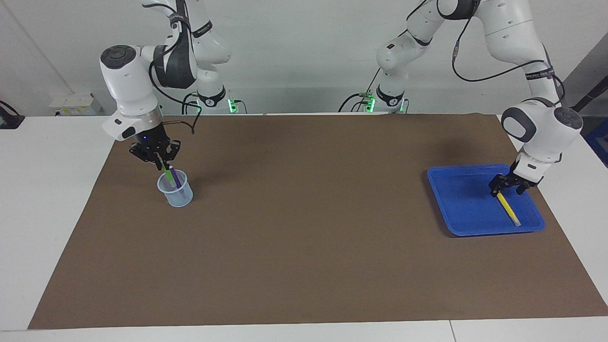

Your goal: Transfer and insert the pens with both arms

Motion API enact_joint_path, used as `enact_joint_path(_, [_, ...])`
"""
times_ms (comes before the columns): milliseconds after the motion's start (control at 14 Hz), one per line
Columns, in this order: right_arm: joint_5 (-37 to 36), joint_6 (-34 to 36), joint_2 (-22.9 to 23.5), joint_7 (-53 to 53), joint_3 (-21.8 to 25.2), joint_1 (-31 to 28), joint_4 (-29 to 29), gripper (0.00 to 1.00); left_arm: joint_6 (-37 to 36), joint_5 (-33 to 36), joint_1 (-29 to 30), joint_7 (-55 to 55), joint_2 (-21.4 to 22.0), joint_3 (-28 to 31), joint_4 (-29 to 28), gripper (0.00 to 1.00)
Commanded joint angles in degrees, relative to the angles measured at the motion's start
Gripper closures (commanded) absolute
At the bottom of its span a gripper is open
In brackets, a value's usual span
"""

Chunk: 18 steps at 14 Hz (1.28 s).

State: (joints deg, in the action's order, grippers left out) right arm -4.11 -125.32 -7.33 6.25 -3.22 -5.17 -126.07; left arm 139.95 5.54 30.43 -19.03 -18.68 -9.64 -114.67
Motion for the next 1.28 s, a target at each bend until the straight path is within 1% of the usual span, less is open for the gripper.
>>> enact_joint_path(0, [-1.3, -3.4, 1.9, 0.6, -0.7, -1.9, -0.9, 1.0, 2.9, 1.0, 0.4, 0.3, -0.6, -0.2, -1.2, 0.16])
enact_joint_path(143, [-1.3, -3.8, 2.8, 0.4, -0.7, -2.2, -1.0, 1.0, 3.1, 1.0, 0.4, 0.3, -0.6, -0.2, -1.5, 0.21])
enact_joint_path(285, [-1.3, -4.7, 3.9, -0.2, -0.7, -2.3, -1.0, 1.0, 3.1, 1.0, 0.5, 0.3, -0.6, -0.2, -1.5, 0.29])
enact_joint_path(356, [-1.3, -4.8, 4.2, -1.6, -0.7, -2.3, -1.0, 1.0, 3.1, 1.0, 0.5, 0.3, -0.6, -0.2, -1.5, 0.31])
enact_joint_path(428, [-1.3, -4.7, 4.2, -2.9, -0.7, -2.2, -1.0, 0.73, 3.0, 1.0, 0.5, 0.3, -0.6, -0.2, -1.5, 0.36])
enact_joint_path(499, [-1.3, -4.7, 4.2, -3.1, -0.7, -2.2, -1.0, 0.5, 3.0, 1.0, 0.5, 0.3, -0.6, -0.2, -1.5, 0.4])
enact_joint_path(570, [-1.3, -4.7, 4.2, -3.0, -0.7, -2.3, -0.9, 0.2, 2.9, 1.0, 0.5, 0.3, -0.6, -0.2, -1.5, 0.43])
enact_joint_path(641, [-1.3, -4.4, 4.3, -3.0, -0.8, -2.2, -0.9, 0.0, 2.7, 1.0, 0.5, 0.3, -0.6, -0.2, -1.5, 0.46])
enact_joint_path(784, [-1.3, -3.9, 4.2, -2.9, -0.8, -2.2, -0.8, 0.0, 2.3, 1.0, 0.5, 0.4, -0.6, -0.2, -1.4, 0.53])
enact_joint_path(855, [-1.3, -3.7, 4.2, -2.9, -0.8, -2.2, -0.7, 0.0, 2.3, 1.0, 0.5, 0.4, -0.6, -0.2, -1.4, 0.59])
enact_joint_path(927, [-1.3, -3.4, 4.2, -2.8, -0.8, -2.2, -0.6, 0.0, 2.0, 1.0, 0.5, 0.4, -0.5, -0.2, -1.3, 0.66])
enact_joint_path(998, [-1.3, -3.4, 4.2, -2.8, -0.8, -2.2, -0.5, 0.0, 1.8, 1.0, 0.5, 0.4, -0.5, -0.2, -1.3, 0.71])
enact_joint_path(1069, [-1.3, -3.4, 4.2, -2.8, -0.8, -2.2, -0.5, 0.0, 1.7, 1.0, 0.5, 0.6, -0.5, -0.2, -1.3, 0.8])
enact_joint_path(1140, [-1.3, -3.4, 4.2, -2.8, -0.8, -2.2, -0.5, 0.0, 1.5, 1.0, 0.4, 0.7, -0.5, -0.2, -1.3, 0.84])
enact_joint_path(1212, [-1.3, -3.3, 4.1, -2.8, -0.8, -2.2, -0.4, 0.0, 1.0, 1.0, 0.3, 0.9, -0.5, -0.2, -1.2, 0.86])
